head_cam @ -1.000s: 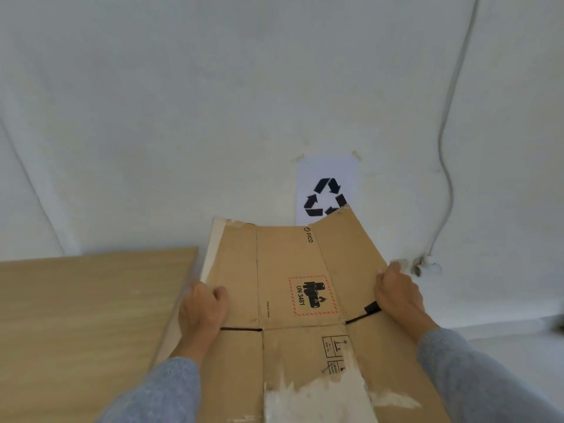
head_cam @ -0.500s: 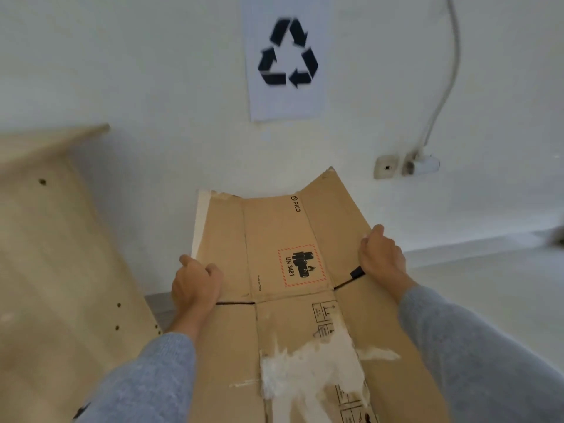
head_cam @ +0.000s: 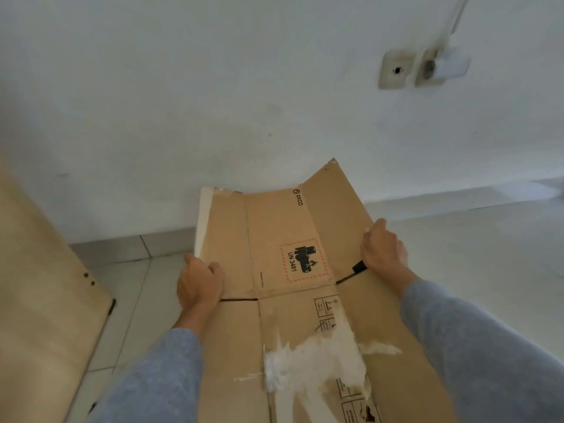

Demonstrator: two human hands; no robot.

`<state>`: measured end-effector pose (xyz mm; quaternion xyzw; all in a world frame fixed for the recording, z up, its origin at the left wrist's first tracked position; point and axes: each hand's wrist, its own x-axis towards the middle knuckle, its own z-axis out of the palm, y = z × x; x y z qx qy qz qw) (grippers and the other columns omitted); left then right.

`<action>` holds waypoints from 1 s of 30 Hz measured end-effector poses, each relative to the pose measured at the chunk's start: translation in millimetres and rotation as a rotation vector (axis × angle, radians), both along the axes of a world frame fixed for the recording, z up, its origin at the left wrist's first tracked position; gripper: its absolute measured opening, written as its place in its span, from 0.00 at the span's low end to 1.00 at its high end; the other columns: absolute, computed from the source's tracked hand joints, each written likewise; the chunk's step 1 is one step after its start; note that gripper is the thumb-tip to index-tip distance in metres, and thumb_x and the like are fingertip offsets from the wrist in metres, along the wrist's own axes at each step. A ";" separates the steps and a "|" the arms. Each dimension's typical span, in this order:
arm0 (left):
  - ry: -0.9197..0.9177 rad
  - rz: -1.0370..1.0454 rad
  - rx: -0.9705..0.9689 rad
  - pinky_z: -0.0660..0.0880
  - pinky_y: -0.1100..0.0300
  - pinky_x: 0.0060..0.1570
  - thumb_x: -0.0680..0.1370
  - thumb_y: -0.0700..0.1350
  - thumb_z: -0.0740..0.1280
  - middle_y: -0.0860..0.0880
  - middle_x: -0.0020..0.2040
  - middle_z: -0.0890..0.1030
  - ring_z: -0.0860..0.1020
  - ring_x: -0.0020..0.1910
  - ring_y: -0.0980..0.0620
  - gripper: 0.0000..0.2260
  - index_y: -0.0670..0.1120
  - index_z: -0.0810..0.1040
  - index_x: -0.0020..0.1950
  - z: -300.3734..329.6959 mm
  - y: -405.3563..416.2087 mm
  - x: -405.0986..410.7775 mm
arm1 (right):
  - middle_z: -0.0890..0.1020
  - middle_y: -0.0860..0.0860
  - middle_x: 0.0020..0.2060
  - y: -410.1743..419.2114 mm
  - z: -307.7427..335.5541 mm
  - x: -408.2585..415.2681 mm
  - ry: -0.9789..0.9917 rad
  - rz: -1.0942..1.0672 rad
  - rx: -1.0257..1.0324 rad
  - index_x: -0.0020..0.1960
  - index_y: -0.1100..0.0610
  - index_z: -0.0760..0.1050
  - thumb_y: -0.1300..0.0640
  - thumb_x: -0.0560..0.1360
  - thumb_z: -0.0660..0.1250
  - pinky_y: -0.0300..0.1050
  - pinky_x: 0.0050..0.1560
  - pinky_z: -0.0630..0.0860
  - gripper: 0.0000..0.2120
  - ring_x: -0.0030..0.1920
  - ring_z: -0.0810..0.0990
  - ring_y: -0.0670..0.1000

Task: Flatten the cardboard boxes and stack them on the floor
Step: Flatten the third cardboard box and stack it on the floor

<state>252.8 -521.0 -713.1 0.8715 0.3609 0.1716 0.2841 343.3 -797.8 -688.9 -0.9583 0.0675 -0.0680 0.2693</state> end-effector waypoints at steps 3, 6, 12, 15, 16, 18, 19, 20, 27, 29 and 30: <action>0.068 0.004 0.008 0.68 0.52 0.37 0.76 0.40 0.60 0.31 0.51 0.78 0.77 0.47 0.34 0.14 0.32 0.67 0.57 -29.3 2.4 7.3 | 0.79 0.62 0.47 5.8 -33.4 12.3 0.100 0.018 0.013 0.47 0.58 0.60 0.53 0.81 0.49 0.51 0.41 0.70 0.09 0.41 0.74 0.59; 0.120 0.012 -0.008 0.68 0.53 0.34 0.76 0.40 0.59 0.33 0.49 0.78 0.75 0.40 0.39 0.12 0.35 0.67 0.57 -57.0 6.9 10.2 | 0.79 0.63 0.48 17.4 -65.6 23.9 0.168 0.035 0.062 0.47 0.59 0.60 0.53 0.81 0.50 0.54 0.44 0.72 0.09 0.47 0.77 0.63; 0.149 -0.013 -0.104 0.70 0.53 0.39 0.76 0.36 0.58 0.34 0.53 0.76 0.77 0.49 0.36 0.13 0.36 0.65 0.61 -94.7 10.9 17.5 | 0.76 0.65 0.53 21.6 -111.2 40.8 0.286 0.101 0.088 0.54 0.65 0.65 0.60 0.80 0.52 0.52 0.45 0.71 0.09 0.51 0.76 0.63; 0.155 -0.041 -0.123 0.70 0.52 0.44 0.76 0.35 0.59 0.34 0.56 0.75 0.76 0.53 0.36 0.18 0.36 0.63 0.65 -110.0 17.6 22.8 | 0.75 0.64 0.54 13.6 -125.6 41.6 0.363 0.095 0.112 0.58 0.65 0.64 0.66 0.76 0.57 0.52 0.48 0.72 0.11 0.51 0.74 0.61; 0.180 -0.032 -0.144 0.71 0.50 0.47 0.76 0.36 0.60 0.34 0.58 0.75 0.75 0.55 0.35 0.19 0.36 0.63 0.66 -114.6 20.7 24.1 | 0.74 0.63 0.55 9.8 -129.5 40.3 0.394 0.097 0.106 0.59 0.64 0.63 0.66 0.74 0.59 0.53 0.50 0.73 0.14 0.53 0.74 0.61; 0.236 -0.017 -0.247 0.71 0.50 0.51 0.75 0.39 0.63 0.36 0.61 0.74 0.75 0.58 0.36 0.22 0.38 0.63 0.68 -121.7 26.4 24.6 | 0.72 0.61 0.59 3.2 -137.0 36.1 0.455 0.122 0.045 0.64 0.63 0.59 0.61 0.72 0.66 0.57 0.57 0.73 0.25 0.58 0.72 0.62; 0.254 -0.027 -0.309 0.71 0.52 0.52 0.75 0.40 0.65 0.38 0.62 0.74 0.74 0.59 0.37 0.24 0.40 0.63 0.68 -124.4 28.3 23.8 | 0.70 0.61 0.61 0.7 -140.4 34.2 0.478 0.133 0.010 0.66 0.62 0.57 0.57 0.71 0.69 0.59 0.61 0.71 0.31 0.61 0.69 0.62; 0.266 -0.045 -0.366 0.70 0.53 0.53 0.74 0.42 0.67 0.40 0.63 0.74 0.74 0.60 0.39 0.25 0.42 0.63 0.69 -127.3 30.0 23.0 | 0.68 0.60 0.62 -1.1 -144.0 32.8 0.495 0.142 -0.015 0.67 0.62 0.55 0.53 0.69 0.72 0.61 0.63 0.69 0.36 0.63 0.67 0.62; 0.295 0.000 -0.379 0.71 0.47 0.62 0.68 0.50 0.74 0.39 0.65 0.72 0.72 0.63 0.39 0.33 0.41 0.65 0.67 -145.4 32.5 36.5 | 0.63 0.62 0.64 -6.6 -163.7 40.6 0.546 0.152 0.081 0.65 0.64 0.59 0.49 0.67 0.75 0.56 0.63 0.69 0.38 0.62 0.69 0.63; 0.295 0.012 -0.398 0.73 0.45 0.60 0.67 0.51 0.75 0.38 0.62 0.75 0.74 0.61 0.38 0.31 0.38 0.67 0.63 -152.5 29.3 40.6 | 0.62 0.61 0.64 -8.3 -167.0 45.0 0.565 0.133 0.090 0.63 0.64 0.62 0.49 0.66 0.75 0.54 0.63 0.70 0.35 0.61 0.70 0.62; 0.291 0.017 -0.394 0.73 0.45 0.60 0.67 0.52 0.75 0.38 0.62 0.75 0.74 0.61 0.37 0.31 0.38 0.68 0.62 -156.0 27.9 41.6 | 0.61 0.61 0.65 -8.6 -168.9 47.5 0.578 0.127 0.083 0.63 0.64 0.62 0.49 0.66 0.76 0.54 0.63 0.70 0.36 0.61 0.70 0.62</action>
